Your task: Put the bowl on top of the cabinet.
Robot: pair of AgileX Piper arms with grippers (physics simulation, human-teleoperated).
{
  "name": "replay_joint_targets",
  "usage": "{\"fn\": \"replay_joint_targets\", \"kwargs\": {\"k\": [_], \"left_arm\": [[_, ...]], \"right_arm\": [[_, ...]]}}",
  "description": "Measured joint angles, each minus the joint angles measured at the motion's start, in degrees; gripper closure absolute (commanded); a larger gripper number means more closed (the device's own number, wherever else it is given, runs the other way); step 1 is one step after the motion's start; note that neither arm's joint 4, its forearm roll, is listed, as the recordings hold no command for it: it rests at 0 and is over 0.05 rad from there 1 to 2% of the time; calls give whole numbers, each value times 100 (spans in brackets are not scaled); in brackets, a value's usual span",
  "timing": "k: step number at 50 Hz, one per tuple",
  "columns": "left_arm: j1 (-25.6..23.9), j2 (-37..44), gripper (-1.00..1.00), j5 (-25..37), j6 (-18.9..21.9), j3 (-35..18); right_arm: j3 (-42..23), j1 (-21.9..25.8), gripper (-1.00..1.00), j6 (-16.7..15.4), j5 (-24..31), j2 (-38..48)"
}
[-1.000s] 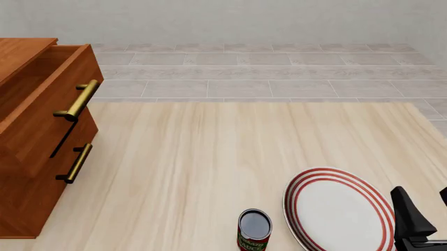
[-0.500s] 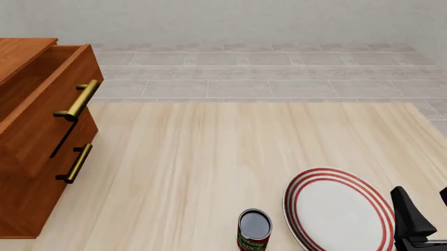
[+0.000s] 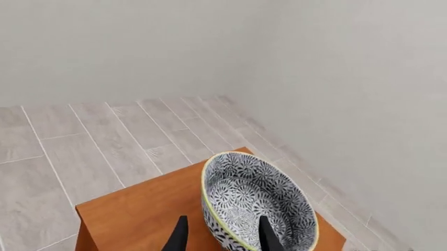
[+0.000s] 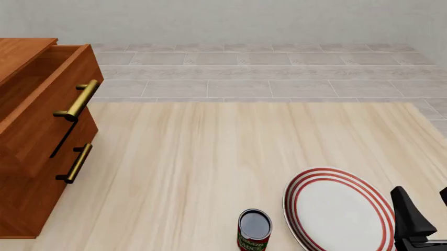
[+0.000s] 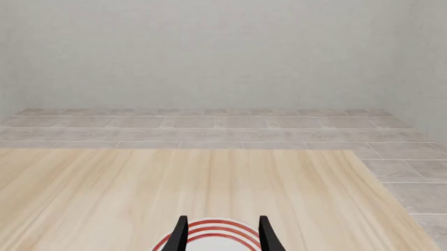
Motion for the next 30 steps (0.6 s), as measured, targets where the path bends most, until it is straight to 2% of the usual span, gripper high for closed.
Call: {"fn": "replay_joint_targets", "kwargs": {"k": [30], "left_arm": [[-354,-1434,-100,472,286,162]], "right_arm": [[0,0,-100,0,0,0]]}}
